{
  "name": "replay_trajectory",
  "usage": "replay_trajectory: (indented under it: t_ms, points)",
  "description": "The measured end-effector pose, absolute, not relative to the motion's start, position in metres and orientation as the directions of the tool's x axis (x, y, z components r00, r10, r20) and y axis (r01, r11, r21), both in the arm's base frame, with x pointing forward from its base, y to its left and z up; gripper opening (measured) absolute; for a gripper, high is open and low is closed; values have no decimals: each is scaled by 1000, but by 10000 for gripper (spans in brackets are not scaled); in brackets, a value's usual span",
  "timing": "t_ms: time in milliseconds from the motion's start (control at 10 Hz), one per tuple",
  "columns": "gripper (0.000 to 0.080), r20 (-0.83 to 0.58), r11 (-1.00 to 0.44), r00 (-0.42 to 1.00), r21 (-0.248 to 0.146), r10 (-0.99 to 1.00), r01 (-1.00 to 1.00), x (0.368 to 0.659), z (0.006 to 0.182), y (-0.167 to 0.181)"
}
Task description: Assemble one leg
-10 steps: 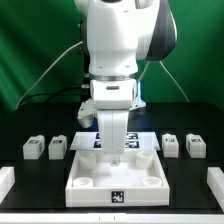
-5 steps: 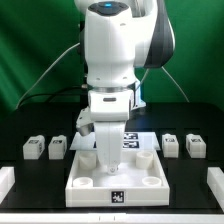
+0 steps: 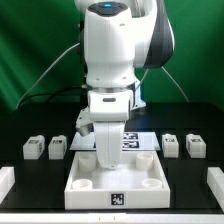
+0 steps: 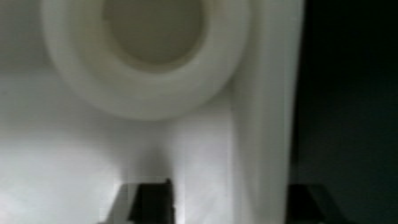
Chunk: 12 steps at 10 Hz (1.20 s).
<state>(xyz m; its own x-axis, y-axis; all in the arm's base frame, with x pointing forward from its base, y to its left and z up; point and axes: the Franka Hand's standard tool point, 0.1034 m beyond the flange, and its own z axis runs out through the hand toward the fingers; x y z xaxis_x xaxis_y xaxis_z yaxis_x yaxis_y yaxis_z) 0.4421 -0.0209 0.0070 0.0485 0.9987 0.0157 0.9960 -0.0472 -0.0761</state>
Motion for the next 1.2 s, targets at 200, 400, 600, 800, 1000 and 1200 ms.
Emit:
replay_trajectory:
  t_ms: [200, 400, 600, 800, 1000, 1200]
  points:
    - [61, 16, -47, 48, -71, 999, 996, 444, 8, -21]
    - [61, 16, -48, 49, -61, 999, 997, 446, 9, -21]
    - [61, 16, -48, 49, -60, 999, 997, 446, 9, -21]
    - [61, 16, -48, 49, -59, 999, 997, 446, 9, -21]
    - [61, 16, -57, 59, -59, 998, 997, 448, 9, -18]
    - [61, 39, -33, 35, -40, 999, 999, 467, 9, 19]
